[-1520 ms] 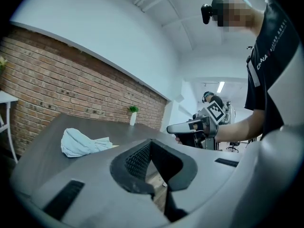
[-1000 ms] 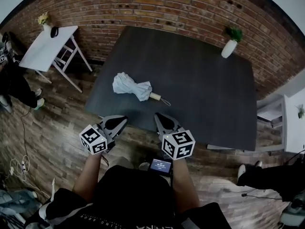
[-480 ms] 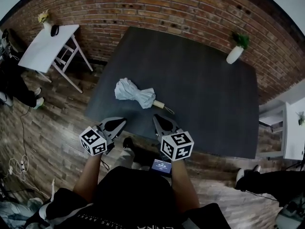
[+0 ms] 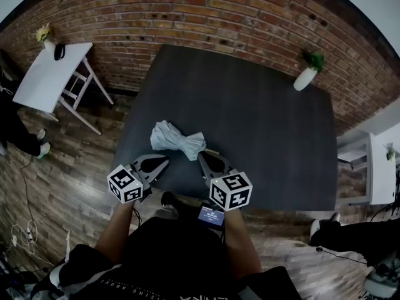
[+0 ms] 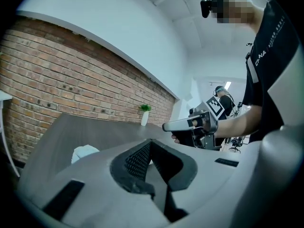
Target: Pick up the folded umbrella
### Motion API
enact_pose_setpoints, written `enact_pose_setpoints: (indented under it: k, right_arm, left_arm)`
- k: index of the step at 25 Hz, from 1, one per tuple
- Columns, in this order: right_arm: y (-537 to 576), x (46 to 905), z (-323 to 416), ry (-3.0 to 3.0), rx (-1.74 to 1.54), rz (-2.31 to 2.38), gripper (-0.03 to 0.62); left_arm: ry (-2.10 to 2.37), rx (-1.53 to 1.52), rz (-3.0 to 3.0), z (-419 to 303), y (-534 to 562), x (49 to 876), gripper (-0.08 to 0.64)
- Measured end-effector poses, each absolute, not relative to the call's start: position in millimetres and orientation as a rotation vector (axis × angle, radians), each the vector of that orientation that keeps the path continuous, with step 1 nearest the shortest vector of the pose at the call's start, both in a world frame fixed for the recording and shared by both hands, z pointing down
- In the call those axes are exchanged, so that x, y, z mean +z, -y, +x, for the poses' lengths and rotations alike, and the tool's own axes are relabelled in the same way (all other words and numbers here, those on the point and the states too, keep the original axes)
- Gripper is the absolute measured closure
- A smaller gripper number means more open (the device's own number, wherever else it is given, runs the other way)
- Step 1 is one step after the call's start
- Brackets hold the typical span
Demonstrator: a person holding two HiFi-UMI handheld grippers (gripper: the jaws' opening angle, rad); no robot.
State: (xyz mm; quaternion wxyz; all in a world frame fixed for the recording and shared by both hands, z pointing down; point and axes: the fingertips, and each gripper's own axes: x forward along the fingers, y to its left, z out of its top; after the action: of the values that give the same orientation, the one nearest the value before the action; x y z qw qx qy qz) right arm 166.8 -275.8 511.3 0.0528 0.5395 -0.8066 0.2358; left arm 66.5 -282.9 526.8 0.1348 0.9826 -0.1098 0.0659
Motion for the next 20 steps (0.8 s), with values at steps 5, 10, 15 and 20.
enact_pose_setpoints:
  k: [5, 10, 15, 20]
  right_arm:
    - [304.6, 520.8, 152.1, 2.445, 0.749, 1.599, 0.580]
    - [324.4, 527.3, 133.2, 2.458, 0.761, 1.520, 0.575]
    - [333.2, 542.3, 117.1, 2.431, 0.770, 1.425, 0.500]
    - [340.1, 561.1, 114.0, 2.378, 0.747, 1.318, 0.457]
  left_arm:
    - [0.203, 0.204, 2.848, 74.3, 300.3, 532.3, 0.558]
    - [0.104, 0.216, 2.852, 76.4, 312.5, 535.7, 0.558]
    - [0.061, 0.200, 2.840, 73.6, 323.9, 540.7, 0.558]
    - [0.073, 0.197, 2.805, 76.5, 326.9, 550.2, 0.558]
